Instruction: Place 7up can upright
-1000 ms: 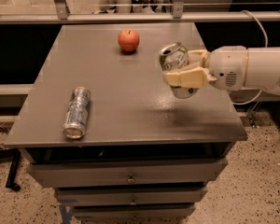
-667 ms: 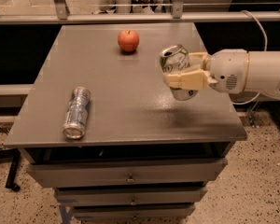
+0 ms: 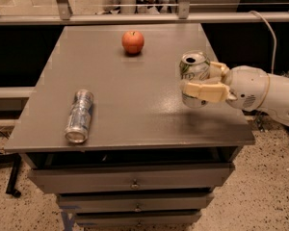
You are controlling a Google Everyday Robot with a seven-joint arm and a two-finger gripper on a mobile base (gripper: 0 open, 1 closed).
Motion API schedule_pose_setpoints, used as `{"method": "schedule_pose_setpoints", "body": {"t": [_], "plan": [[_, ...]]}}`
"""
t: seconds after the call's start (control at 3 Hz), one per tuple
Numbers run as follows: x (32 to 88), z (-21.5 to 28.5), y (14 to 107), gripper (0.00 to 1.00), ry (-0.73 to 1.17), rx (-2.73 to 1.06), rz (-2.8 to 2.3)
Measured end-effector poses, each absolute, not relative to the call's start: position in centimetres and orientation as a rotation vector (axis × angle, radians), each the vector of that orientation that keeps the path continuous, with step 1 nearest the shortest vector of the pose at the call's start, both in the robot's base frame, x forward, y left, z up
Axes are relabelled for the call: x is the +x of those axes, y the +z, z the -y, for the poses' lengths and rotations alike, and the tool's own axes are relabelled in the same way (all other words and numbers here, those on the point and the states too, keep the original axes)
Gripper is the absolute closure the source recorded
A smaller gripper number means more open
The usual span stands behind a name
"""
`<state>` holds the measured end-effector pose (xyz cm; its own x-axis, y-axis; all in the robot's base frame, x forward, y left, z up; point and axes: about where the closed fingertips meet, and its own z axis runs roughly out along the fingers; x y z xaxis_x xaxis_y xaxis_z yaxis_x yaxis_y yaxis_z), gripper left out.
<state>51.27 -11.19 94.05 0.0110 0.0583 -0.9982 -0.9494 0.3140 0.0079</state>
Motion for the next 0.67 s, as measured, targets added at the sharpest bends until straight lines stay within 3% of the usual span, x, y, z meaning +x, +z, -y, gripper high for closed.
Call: {"method": "schedule_pose_setpoints", "body": {"t": [0.67], "plan": [[51.3,12.73,93.53,1.0,1.018,-1.021,-1.114]]}}
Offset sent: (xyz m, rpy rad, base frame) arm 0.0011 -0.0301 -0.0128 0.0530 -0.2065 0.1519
